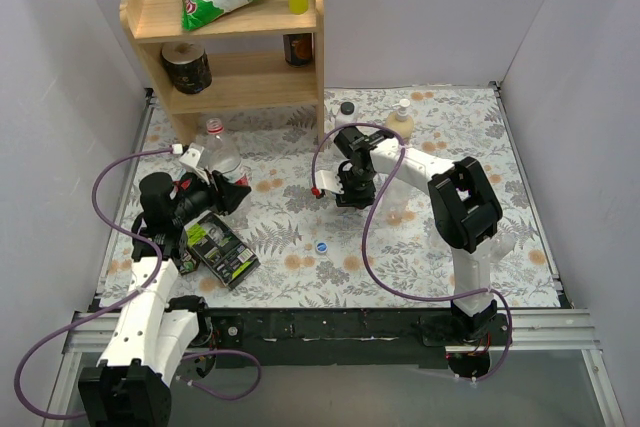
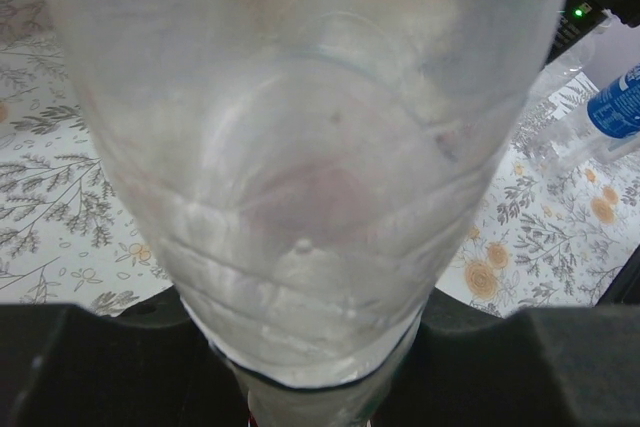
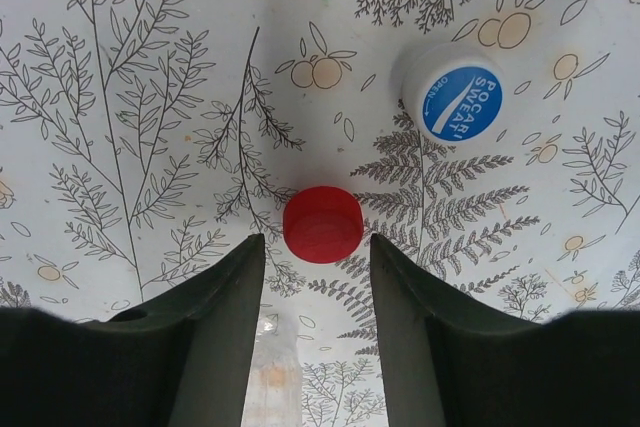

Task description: Screw on the bottle caps

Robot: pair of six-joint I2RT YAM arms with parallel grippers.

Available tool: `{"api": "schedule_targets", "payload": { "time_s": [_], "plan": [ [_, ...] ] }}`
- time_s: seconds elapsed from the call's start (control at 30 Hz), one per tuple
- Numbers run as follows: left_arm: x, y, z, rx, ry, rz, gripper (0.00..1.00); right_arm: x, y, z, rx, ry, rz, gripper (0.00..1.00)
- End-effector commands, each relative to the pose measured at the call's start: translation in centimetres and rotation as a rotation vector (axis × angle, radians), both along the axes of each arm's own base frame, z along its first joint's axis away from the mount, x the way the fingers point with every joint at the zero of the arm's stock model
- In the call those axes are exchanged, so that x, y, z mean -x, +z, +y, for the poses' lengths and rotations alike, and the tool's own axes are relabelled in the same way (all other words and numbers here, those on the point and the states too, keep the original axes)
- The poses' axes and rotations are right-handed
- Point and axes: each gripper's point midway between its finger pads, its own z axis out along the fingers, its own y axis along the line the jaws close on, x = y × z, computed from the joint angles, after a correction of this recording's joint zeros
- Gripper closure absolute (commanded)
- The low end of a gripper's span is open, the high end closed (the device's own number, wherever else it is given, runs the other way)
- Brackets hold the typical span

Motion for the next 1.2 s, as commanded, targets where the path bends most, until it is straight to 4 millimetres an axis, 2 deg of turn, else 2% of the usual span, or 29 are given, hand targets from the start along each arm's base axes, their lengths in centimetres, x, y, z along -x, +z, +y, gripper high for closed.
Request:
{"api": "schedule_targets", "payload": {
  "time_s": [0.0, 0.47, 0.9, 1.03, 1.13, 1.17],
  "plan": [
    [-0.4, 0.3, 0.6, 0.002, 0.020, -0.019, 1.00, -0.4, 0.0, 0.2, -0.005, 0.026, -0.025, 0.48],
    [-0.7, -0.2, 0.9, -0.003, 0.022, -0.007, 1.00, 0.2, -1.5, -0.2, 0.019, 0.038, 0.005, 0.54],
    [-1.0, -0.6, 1.1, -0.005, 0.026, 0.000, 1.00, 0.2, -1.7, -0.1, 0.012, 0.051, -0.020, 0.55],
    [-0.8, -0.9, 0.9, -0.010, 0.005, -0.003, 1.00, 0.2, -1.7, 0.2, -0.005, 0.053, -0.030, 0.65],
    [-0.4, -1.4, 0.3, -0.025, -0.063, -0.020, 1.00, 0.3, 0.5, 1.1, -0.064, 0.054, -0.049, 0.71],
    [0.3, -1.4, -0.5, -0.025, -0.128, -0.031, 1.00, 0.0, 2.8, 1.8, -0.106, 0.051, -0.073, 0.72]
  ]
}}
